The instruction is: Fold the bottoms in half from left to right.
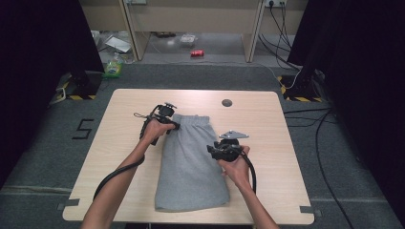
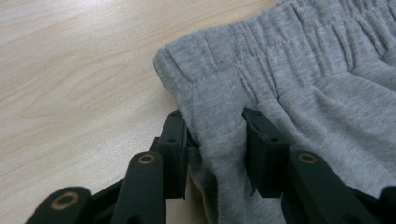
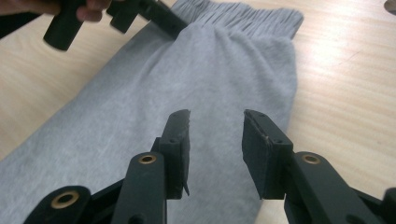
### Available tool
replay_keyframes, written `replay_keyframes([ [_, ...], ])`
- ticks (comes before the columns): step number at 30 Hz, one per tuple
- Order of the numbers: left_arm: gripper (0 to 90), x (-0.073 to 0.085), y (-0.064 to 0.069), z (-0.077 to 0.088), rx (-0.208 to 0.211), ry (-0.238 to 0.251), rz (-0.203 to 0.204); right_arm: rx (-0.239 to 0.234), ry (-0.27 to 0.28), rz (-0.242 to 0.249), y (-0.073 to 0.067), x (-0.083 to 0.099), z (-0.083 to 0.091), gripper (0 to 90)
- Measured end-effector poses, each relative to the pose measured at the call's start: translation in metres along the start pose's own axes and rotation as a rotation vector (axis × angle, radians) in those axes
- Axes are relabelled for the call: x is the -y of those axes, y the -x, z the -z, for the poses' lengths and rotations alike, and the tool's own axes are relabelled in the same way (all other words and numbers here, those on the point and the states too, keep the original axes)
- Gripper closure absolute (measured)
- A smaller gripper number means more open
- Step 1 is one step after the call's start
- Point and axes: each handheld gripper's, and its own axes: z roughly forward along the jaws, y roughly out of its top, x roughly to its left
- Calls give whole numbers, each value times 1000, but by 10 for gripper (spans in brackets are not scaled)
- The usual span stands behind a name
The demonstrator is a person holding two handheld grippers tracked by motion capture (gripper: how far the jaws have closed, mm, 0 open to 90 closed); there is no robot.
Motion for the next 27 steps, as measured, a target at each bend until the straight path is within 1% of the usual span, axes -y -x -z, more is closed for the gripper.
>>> replay_keyframes([
  [3, 621, 0, 0, 0, 0, 2, 0, 11, 5, -10, 9, -6, -5, 608],
  [4, 621, 0, 0, 0, 1, 2, 0, 11, 5, -10, 9, -6, -5, 608],
  [8, 621, 0, 0, 0, 1, 3, 0, 28, 4, -16, 17, -13, -11, 605],
  [10, 621, 0, 0, 0, 1, 2, 0, 30, 0, -20, 19, -14, -12, 603],
  [11, 621, 0, 0, 0, 1, 2, 0, 33, -2, -15, 20, -15, -13, 602],
  [14, 621, 0, 0, 0, 1, 3, 0, 40, -4, -33, 27, -19, -20, 592],
  [16, 621, 0, 0, 0, 0, 3, 0, 43, -5, -34, 28, -21, -22, 589],
  [18, 621, 0, 0, 0, 0, 1, 0, 48, -11, -34, 31, -25, -27, 581],
  [22, 621, 0, 0, 0, 0, 0, 0, 55, -21, -29, 33, -30, -33, 575],
  [27, 621, 0, 0, 0, 2, -5, 0, 60, -36, -40, 36, -35, -41, 568],
])
